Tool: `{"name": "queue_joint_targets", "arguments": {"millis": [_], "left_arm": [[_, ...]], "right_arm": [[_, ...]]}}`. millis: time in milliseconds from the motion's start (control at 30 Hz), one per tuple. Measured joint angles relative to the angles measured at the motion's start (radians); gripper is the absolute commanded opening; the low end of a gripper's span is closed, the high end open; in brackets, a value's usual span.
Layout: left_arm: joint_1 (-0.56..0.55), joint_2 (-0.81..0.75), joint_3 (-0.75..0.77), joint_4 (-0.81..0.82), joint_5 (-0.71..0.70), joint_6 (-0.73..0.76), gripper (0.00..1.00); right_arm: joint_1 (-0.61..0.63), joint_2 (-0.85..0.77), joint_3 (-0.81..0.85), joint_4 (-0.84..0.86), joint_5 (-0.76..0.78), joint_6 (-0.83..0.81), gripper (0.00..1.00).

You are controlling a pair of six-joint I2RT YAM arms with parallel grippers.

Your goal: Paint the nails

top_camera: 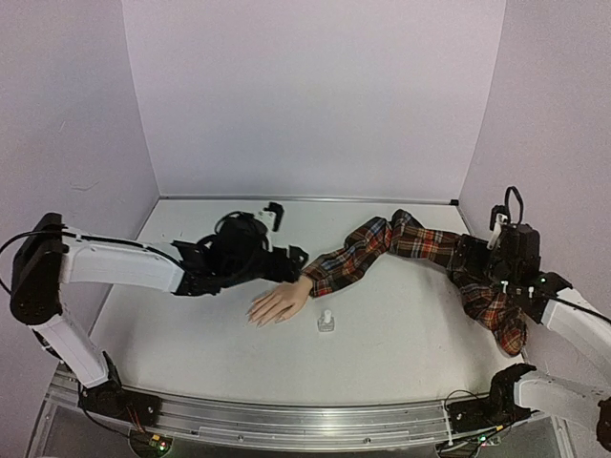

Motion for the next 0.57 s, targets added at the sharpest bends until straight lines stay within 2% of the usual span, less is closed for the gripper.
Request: {"name": "queue_joint_targets", "arguments": {"millis": [200,300,400,567], "left_arm": [[0.33,-0.242,-0.167,-0.014,0.016,-0.03,0.95],[0.456,-0.363,-0.237,-0.055,0.013,-0.042,0.97],[0.524,-0.475,-0.276,-0.094,-0.003,-0.047,0.97],[0.551,-0.592,-0.3,-0.136,-0.04,-0.046,0.97]], "right_arm": [[-0.061,-0.091,-0.048,-0.008,-0.101,-0.025,0.98],[-0.063,-0.127,-0.053,-0.009,-0.146,-0.044,0.98],[-0.063,-0.142,-0.053,-0.008,-0.182,-0.057,0.98],[-0.063,-0.161,-0.053,-0.008,-0.208,-0.073,0.98]]}}
